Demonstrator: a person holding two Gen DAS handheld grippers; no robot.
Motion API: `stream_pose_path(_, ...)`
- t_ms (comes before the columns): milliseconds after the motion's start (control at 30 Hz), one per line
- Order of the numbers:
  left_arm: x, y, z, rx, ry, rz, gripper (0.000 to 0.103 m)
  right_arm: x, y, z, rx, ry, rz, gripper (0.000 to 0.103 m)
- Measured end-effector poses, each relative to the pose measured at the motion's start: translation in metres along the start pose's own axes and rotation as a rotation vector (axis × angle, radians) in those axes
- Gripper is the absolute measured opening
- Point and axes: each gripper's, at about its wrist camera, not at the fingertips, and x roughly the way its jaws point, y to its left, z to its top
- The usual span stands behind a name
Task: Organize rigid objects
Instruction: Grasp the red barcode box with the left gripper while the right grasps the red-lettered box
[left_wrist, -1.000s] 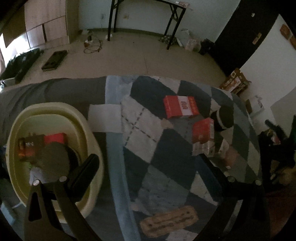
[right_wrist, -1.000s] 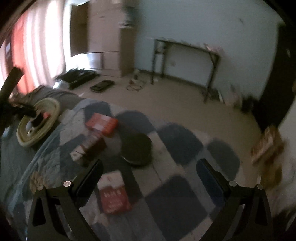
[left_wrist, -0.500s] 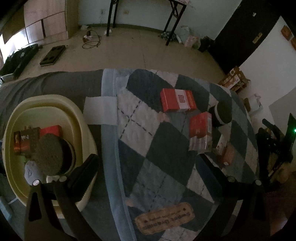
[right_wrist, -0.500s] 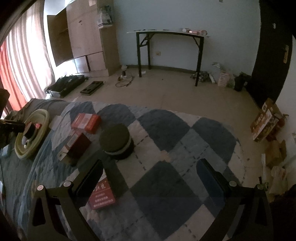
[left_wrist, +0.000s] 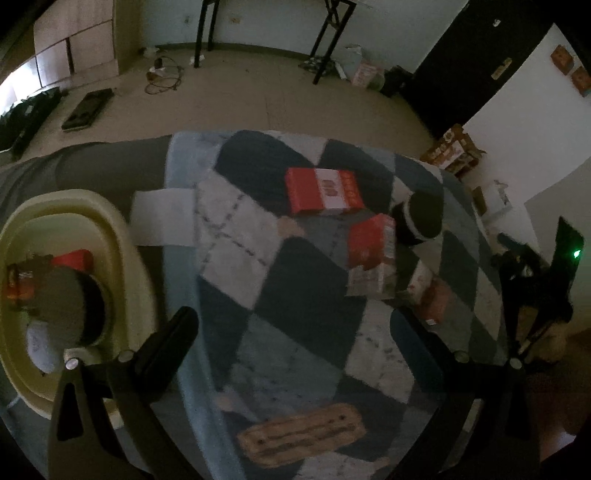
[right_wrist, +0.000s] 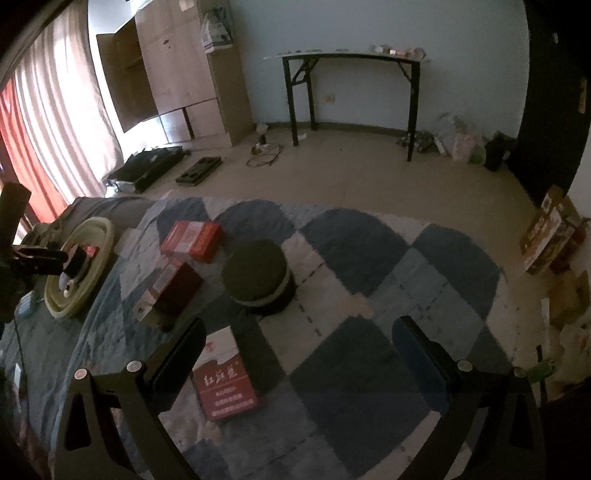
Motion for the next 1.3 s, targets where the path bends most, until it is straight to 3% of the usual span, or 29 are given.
stream_pose_path(67, 0.013, -0.018, 0.002, 0.003, 0.03, 0.034, 0.103, 0.008, 0.006, -0.008, 0.004, 0.031, 0.022, 0.103)
stream_pose_path(200, 0.033, -0.057, 0.007, 0.067, 0.052, 0.008, 0.103, 0.032, 0.029, -0.024, -0.064, 0.107, 0.069, 0.103)
stream_pose_path(333, 0.059, -0.104, 0.0, 0.261, 0.081, 0.035, 0.103, 0.048, 0.049, -0.034, -0.176, 0.148, 0.096, 0.103)
stream_pose_path(433, 0.081, -0.108, -0.001, 0.284, 0.114, 0.068, 0.103, 0.06, 0.055, -0.039, -0.219, 0.164, 0.098, 0.103)
stream_pose_path(533, 0.105, -0.101, 0.001, 0.279, 0.149, 0.155, 0.103, 0.069, 0.056, -0.042, -0.233, 0.173, 0.101, 0.103)
stream_pose_path(633, 0.12, -0.095, 0.002, 0.266, 0.171, 0.165, 0.101, 0.077, 0.054, -0.043, -0.234, 0.174, 0.111, 0.103)
stream_pose_path(733, 0.124, -0.097, 0.006, 0.287, 0.151, 0.178, 0.09, 0.086, 0.057, -0.047, -0.248, 0.176, 0.109, 0.103)
stream_pose_path(767, 0.125, -0.098, 0.007, 0.293, 0.147, 0.177, 0.081, 0.089, 0.057, -0.048, -0.254, 0.175, 0.11, 0.103)
stream_pose_path(833, 0.131, -0.098, 0.011, 0.285, 0.158, 0.145, 0.054, 0.094, 0.06, -0.048, -0.278, 0.165, 0.104, 0.101)
stream_pose_path(867, 0.134, -0.097, 0.012, 0.271, 0.171, 0.131, 0.03, 0.098, 0.063, -0.048, -0.306, 0.16, 0.108, 0.098)
stream_pose_path(900, 0.14, -0.095, 0.011, 0.252, 0.19, 0.123, 0.024, 0.101, 0.066, -0.047, -0.325, 0.157, 0.104, 0.079)
stream_pose_path(933, 0.142, -0.093, 0.011, 0.244, 0.187, 0.121, 0.024, 0.105, 0.068, -0.046, -0.334, 0.16, 0.087, 0.059)
stream_pose_path(967, 0.143, -0.092, 0.011, 0.241, 0.18, 0.118, 0.024, 0.11, 0.069, -0.045, -0.338, 0.17, 0.078, 0.056)
stream_pose_path(1300, 0.091, -0.086, 0.003, 0.27, 0.066, 0.025, 0.024, 0.094, 0.075, -0.053, -0.347, 0.127, 0.122, 0.055)
